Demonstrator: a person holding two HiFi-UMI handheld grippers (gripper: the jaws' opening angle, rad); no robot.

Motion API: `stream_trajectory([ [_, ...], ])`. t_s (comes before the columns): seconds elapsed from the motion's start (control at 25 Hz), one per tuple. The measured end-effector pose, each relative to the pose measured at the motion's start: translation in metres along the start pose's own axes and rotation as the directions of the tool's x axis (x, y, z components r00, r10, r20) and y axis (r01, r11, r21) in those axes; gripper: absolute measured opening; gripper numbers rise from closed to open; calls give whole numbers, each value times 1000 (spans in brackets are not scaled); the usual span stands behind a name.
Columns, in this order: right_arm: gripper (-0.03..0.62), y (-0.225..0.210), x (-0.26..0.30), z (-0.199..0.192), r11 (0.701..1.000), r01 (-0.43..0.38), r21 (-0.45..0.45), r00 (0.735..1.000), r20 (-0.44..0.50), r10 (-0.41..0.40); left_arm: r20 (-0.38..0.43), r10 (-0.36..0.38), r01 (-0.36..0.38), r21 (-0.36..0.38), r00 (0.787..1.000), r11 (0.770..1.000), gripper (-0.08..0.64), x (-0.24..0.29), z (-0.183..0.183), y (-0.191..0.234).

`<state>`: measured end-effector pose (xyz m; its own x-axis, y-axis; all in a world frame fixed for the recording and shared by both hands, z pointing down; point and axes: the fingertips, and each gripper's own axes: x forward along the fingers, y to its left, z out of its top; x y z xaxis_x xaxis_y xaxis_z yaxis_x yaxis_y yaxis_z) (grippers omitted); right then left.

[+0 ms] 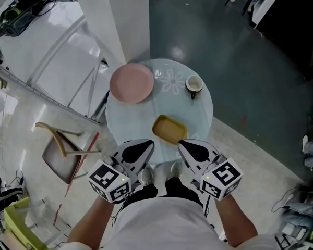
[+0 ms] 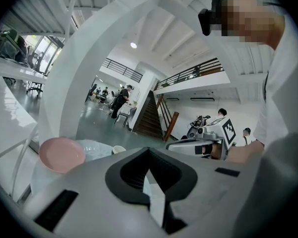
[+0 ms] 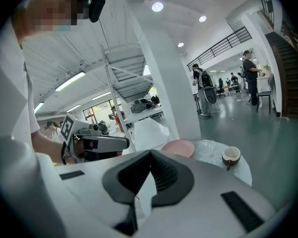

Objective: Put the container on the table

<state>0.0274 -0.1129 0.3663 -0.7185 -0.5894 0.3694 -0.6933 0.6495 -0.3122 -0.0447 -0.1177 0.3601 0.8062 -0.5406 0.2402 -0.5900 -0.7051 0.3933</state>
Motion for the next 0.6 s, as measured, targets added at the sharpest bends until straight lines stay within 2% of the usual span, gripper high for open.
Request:
stream_trajectory([
  [0.6, 23, -4, -4, -2, 1000, 4, -7, 1000, 1, -4, -6, 1, -1, 1, 1000, 1000, 21, 4, -2, -5],
])
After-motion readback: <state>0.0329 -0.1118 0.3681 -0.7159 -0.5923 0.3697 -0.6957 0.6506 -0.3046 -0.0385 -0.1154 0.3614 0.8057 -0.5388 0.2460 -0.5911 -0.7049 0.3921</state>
